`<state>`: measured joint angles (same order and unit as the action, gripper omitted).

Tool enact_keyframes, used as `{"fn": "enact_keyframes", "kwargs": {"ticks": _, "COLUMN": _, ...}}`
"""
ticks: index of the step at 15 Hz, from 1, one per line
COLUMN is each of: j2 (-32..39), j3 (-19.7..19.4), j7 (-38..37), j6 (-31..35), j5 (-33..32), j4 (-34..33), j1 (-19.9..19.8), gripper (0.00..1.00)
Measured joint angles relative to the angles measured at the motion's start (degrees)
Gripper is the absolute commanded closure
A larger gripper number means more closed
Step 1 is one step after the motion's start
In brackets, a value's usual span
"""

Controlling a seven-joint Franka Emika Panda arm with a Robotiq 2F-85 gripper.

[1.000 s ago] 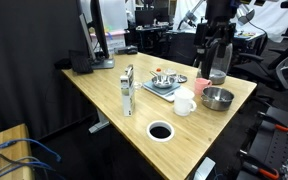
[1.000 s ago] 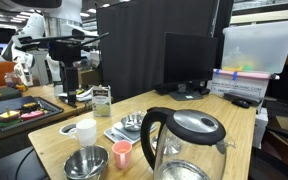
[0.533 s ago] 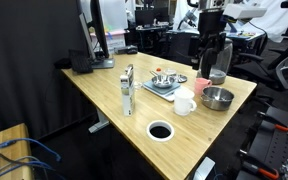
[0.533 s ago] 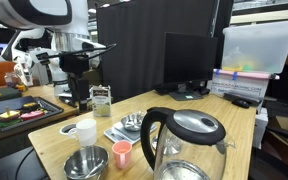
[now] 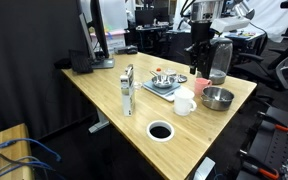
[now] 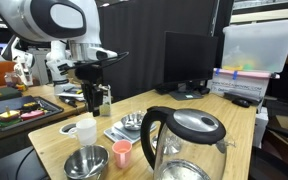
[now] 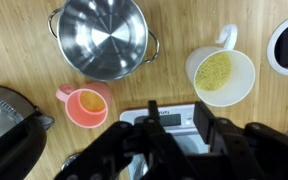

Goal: Press a button on the scale

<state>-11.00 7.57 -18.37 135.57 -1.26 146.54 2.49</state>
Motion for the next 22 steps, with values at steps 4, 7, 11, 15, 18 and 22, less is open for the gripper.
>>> {"fn": "enact_keyframes", "kwargs": {"ticks": 4, "j2": 2.77, "j3": -1.1, "j7": -0.04, "j6": 0.12, "j5": -0.8, "j4": -2.12, "j1": -0.42, "gripper": 1.0}}
{"fn": "enact_keyframes", "kwargs": {"ticks": 7, "j2": 4.55, "j3": -1.67, "j7": -0.04, "j6": 0.12, "j5": -0.76, "j4": -3.44, "j1": -0.43, "gripper": 1.0}}
{"fn": "enact_keyframes", "kwargs": {"ticks": 11, "j2": 5.15, "j3": -1.85, "j7": -0.03, "j6": 0.07, "j5": -0.67, "j4": -3.84, "j1": -0.27, "gripper": 1.0}}
{"fn": "enact_keyframes", "kwargs": {"ticks": 15, "j2": 5.09, "j3": -1.85, "j7": -0.69, "j6": 0.06, "j5": -0.71, "j4": -3.8, "j1": -0.1, "gripper": 1.0}}
{"fn": "enact_keyframes", "kwargs": {"ticks": 18, "j2": 5.14, "j3": -1.86, "j7": -2.86, "j6": 0.04, "j5": -1.35, "j4": -3.8, "j1": -0.17, "gripper": 0.99}}
{"fn": "enact_keyframes", "kwargs": {"ticks": 22, "j2": 5.19, "j3": -1.86, "j7": -3.03, "j6": 0.03, "j5": -1.39, "j4": -3.8, "j1": -0.12, "gripper": 0.99}}
